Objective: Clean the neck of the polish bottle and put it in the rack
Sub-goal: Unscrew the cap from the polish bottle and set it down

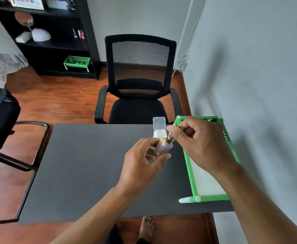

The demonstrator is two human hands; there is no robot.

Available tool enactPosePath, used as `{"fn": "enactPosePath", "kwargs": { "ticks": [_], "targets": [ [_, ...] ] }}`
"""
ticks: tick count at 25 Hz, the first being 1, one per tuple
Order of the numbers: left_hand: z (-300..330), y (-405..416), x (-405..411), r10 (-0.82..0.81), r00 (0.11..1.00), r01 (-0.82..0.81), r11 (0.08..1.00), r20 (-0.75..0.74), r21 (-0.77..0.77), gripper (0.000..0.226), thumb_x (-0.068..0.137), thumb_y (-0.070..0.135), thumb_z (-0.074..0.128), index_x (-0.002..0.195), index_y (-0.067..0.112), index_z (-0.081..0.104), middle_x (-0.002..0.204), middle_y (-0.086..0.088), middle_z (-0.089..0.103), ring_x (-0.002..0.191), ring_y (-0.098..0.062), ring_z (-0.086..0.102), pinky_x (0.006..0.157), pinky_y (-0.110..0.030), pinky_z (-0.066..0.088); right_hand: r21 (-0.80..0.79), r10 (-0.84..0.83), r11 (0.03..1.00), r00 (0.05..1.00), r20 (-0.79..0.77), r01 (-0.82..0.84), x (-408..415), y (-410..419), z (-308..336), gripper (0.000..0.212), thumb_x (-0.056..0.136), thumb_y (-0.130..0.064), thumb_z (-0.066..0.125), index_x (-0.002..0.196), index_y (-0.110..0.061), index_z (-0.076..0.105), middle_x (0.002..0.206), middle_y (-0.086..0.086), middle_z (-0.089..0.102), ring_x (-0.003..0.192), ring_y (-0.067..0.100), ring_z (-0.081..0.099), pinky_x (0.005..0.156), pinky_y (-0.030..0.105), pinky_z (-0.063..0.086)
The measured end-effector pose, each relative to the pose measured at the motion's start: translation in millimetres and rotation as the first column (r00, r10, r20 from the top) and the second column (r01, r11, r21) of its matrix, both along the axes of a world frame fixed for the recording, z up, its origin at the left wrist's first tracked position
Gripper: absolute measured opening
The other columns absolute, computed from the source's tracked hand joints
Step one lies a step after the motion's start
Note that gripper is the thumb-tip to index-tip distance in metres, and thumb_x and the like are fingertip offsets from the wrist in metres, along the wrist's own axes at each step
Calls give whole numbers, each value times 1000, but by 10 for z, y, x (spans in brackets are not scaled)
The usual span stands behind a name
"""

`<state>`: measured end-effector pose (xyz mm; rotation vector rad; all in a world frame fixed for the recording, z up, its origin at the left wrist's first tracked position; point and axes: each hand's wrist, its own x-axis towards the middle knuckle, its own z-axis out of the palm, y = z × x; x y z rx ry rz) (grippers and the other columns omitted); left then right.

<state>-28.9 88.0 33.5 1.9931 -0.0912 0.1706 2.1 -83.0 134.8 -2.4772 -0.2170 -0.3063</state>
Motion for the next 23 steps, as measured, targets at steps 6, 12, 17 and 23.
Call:
{"fn": "enactPosePath", "kwargs": {
  "ticks": [6, 12, 17, 23],
  "targets": [
    [152, 622, 5, -67, 997, 68, 997, 25, -35, 27, 89, 30, 85, 114, 27, 76, 101, 16, 70, 92, -15, 72, 73, -19, 61, 57, 148, 988, 989, -28, -146, 30, 519, 86, 33, 95, -44, 73, 73, -20, 66, 53, -16, 59, 51, 3, 58, 50, 5, 38],
    [101, 1082, 127, -148, 987, 146, 988, 61, 48, 20, 92, 27, 83, 110, 20, 77, 104, 12, 71, 91, -17, 71, 73, -24, 60, -59, 327, 939, 934, -141, -338, 119, 841, 198, 17, 99, -33, 68, 93, -17, 68, 70, -7, 65, 63, 9, 59, 57, 23, 49],
    [36, 1359, 259, -157, 982, 145, 984, 110, 104, 20, 89, 23, 85, 106, 25, 76, 101, 14, 68, 89, -14, 69, 76, -28, 60, -190, 256, 933, 933, -252, -307, 156, 1065, 158, 16, 100, -38, 66, 103, -22, 65, 74, -10, 61, 60, 6, 52, 58, 25, 42],
    [-11, 1585, 346, -179, 972, 155, 976, 153, 156, 18, 88, 20, 85, 99, 22, 71, 101, 10, 69, 86, -14, 67, 73, -36, 62, -213, 172, 947, 940, -294, -239, 152, 1347, 63, 18, 100, -39, 65, 98, -21, 62, 74, -9, 62, 65, 13, 59, 60, 31, 46]
  ]
}}
